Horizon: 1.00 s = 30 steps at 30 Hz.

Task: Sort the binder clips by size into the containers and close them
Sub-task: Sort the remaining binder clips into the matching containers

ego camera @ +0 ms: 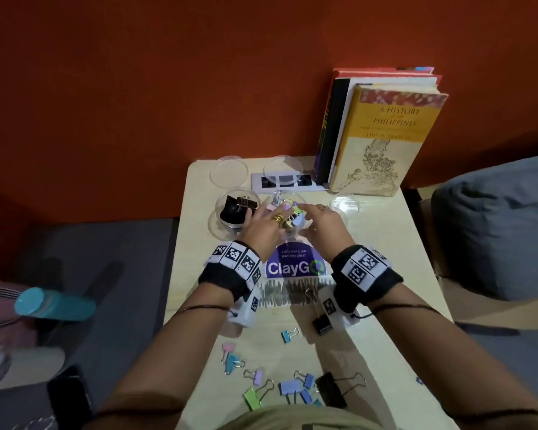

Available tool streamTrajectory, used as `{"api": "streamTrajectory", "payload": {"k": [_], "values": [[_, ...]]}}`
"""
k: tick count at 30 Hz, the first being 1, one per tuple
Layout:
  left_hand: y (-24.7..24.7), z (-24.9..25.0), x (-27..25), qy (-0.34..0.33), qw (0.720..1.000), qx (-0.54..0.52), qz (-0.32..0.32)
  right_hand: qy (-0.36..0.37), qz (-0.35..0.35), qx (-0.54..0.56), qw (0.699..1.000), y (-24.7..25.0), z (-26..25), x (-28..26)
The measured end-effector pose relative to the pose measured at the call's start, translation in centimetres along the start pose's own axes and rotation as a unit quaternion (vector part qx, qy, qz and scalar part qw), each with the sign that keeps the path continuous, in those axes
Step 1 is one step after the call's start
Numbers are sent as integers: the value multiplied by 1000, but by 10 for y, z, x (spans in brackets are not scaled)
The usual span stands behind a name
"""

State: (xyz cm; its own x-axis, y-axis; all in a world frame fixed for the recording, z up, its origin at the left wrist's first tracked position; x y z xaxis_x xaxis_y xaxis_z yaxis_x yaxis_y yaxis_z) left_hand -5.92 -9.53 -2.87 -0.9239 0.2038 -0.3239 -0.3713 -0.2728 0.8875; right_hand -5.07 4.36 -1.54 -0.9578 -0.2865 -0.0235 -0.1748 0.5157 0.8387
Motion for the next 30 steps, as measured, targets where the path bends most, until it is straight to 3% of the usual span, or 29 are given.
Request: {"api": "streamTrajectory", "payload": {"k": [2, 4, 7, 10, 12, 15, 18, 22, 30], "values": [[-1, -11, -25, -13, 999, 3, 31, 47, -18, 3, 999, -7, -5, -24], [-1, -26, -55, -12, 999, -28, 31, 94, -78, 12, 992, -16, -15, -50], [-13, -56, -101, 7, 996, -79, -31, 127, -211, 14, 969, -39, -31, -85], [-29, -79, -143, 66, 979, -172, -91, 135, -295, -30, 945, -67, -37, -105], [-41, -87, -163, 58, 983, -127, -118, 133, -330, -75, 932, -83, -37, -109], [-59, -93, -183, 33, 988, -46, -142, 142, -332, -93, 928, -92, -42, -112], [-71, -88, -189, 36, 992, -17, -119, 153, -320, -115, 928, -94, -44, -114], [-79, -86, -183, 83, 990, -28, -110, 145, -309, -112, 933, -92, -45, -115], [-79, -82, -164, 111, 985, -12, -130, 101, -234, -33, 966, -84, -41, -111]]}}
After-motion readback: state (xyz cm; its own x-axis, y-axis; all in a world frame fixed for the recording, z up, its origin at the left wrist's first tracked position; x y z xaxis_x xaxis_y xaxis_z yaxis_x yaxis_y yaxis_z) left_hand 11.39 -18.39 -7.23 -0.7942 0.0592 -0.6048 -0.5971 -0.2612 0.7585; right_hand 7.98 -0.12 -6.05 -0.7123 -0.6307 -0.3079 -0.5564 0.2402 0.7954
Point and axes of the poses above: each hand's wrist, its own x-axis towards the middle knuckle, its own y-axis out of the back of the hand, z = x × y, the point moved 3 cm from there along x, towards the middle knuckle, and after that the axes turned 13 degrees about y, right-handed, at the moved point
